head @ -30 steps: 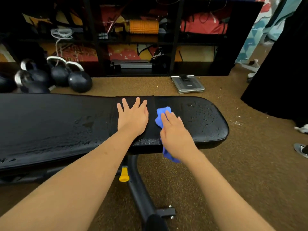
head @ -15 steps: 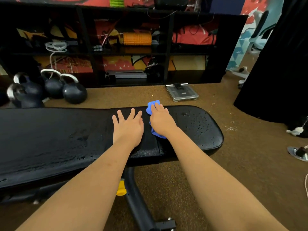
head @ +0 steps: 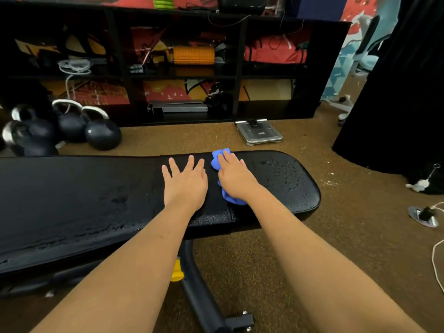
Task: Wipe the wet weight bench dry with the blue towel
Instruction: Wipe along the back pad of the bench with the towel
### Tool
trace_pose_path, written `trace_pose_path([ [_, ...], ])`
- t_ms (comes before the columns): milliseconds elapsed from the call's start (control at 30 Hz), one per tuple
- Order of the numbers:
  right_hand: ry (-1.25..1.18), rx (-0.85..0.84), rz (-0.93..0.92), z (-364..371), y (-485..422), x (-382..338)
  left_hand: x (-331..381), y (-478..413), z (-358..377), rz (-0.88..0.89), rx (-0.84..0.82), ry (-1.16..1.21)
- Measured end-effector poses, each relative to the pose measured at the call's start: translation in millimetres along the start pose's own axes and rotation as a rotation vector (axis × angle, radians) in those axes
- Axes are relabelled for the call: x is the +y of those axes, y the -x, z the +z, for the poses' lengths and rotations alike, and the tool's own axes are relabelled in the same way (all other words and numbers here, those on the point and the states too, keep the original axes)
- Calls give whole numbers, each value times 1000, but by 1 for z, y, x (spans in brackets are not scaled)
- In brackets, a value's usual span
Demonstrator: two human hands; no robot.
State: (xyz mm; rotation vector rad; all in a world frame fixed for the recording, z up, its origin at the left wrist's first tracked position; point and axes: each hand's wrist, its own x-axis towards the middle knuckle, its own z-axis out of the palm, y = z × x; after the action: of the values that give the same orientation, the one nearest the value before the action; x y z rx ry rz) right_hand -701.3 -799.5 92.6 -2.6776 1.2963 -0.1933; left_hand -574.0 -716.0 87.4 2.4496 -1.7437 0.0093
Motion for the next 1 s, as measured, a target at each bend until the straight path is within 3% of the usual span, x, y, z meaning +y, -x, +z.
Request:
trace_pose_path([
  [133, 48, 9, 48, 7, -11, -2, -1, -1, 1, 1, -2, 12],
  [400, -30, 54, -46, 11, 120, -16, -2, -1, 2, 2, 10, 7],
  [733, 16, 2, 44, 3, -43, 10, 1, 1, -1, -5, -13, 1],
  [867, -23, -21, 116, -14, -61, 20, 0, 0, -1, -2, -14, -3],
  [1000, 186, -92, 160, -33, -60, 65, -2, 0, 2, 11, 7, -6],
])
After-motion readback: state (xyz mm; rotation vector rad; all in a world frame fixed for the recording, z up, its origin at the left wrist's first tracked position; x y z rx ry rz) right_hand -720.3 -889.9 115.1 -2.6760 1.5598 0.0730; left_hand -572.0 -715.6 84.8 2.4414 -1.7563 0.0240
